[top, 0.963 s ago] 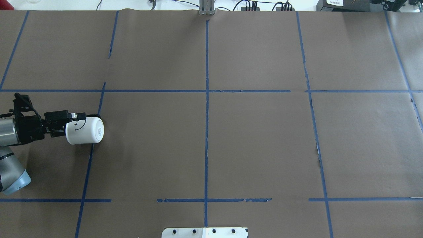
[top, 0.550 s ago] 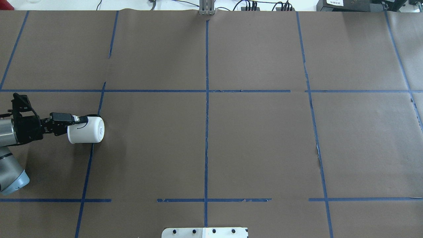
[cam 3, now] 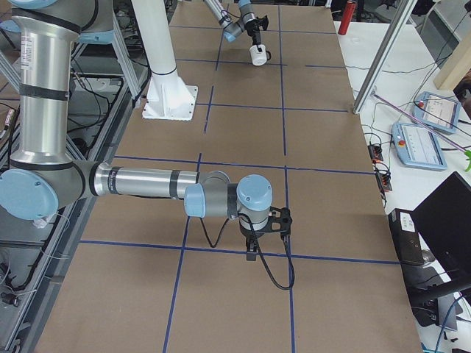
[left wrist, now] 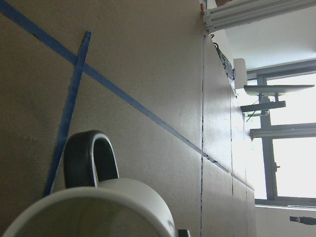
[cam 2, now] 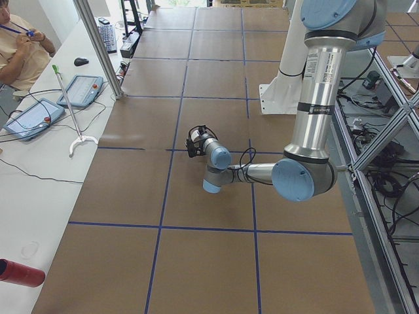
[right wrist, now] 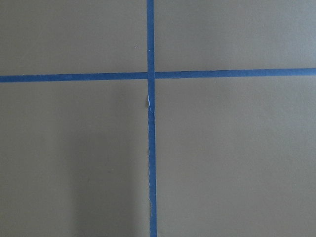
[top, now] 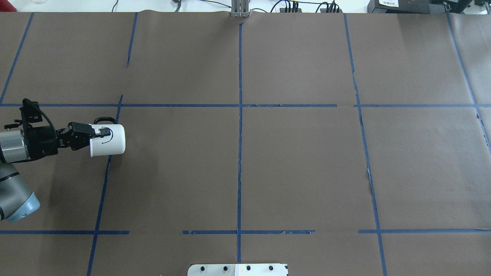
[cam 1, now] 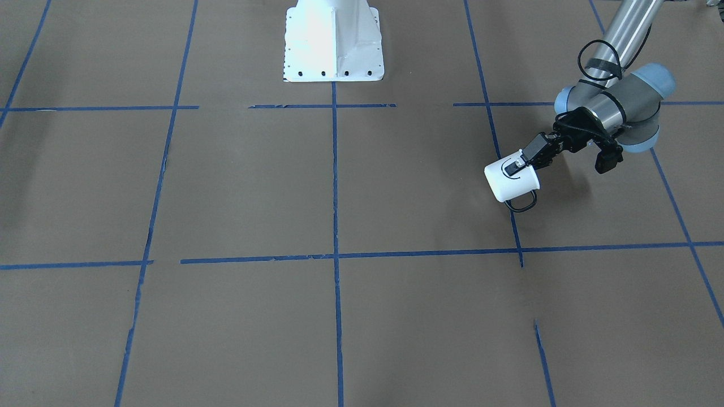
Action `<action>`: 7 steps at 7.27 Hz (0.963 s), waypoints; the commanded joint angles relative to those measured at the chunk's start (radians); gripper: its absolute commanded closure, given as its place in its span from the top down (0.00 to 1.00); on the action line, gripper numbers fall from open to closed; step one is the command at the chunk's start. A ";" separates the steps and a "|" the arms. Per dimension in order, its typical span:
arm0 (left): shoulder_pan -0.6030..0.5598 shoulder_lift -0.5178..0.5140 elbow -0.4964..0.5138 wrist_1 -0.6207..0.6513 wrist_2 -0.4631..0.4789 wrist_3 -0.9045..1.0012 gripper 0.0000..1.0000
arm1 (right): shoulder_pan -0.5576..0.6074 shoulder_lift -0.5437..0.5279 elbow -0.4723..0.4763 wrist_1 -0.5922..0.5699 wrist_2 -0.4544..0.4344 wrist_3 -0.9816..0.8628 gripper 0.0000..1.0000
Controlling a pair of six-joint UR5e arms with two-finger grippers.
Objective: Flip mug
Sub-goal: 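Lift the mug with the left gripper and carry it toward the table center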
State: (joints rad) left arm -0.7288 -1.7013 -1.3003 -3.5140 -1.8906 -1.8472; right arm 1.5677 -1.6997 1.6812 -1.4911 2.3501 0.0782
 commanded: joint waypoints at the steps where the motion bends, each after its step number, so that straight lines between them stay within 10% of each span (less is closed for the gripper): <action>1: -0.003 0.002 -0.263 0.450 0.005 0.000 0.00 | 0.000 0.000 0.002 0.000 0.000 0.000 1.00; 4: 0.022 -0.301 -0.356 1.201 0.088 0.038 0.00 | 0.000 0.000 0.002 0.000 0.000 0.000 1.00; 7: 0.097 -0.490 -0.312 1.542 0.087 0.139 0.00 | 0.000 0.000 0.002 0.000 0.000 0.002 1.00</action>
State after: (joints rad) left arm -0.6635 -2.1105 -1.6362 -2.1076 -1.8015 -1.7575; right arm 1.5677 -1.6996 1.6828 -1.4910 2.3501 0.0792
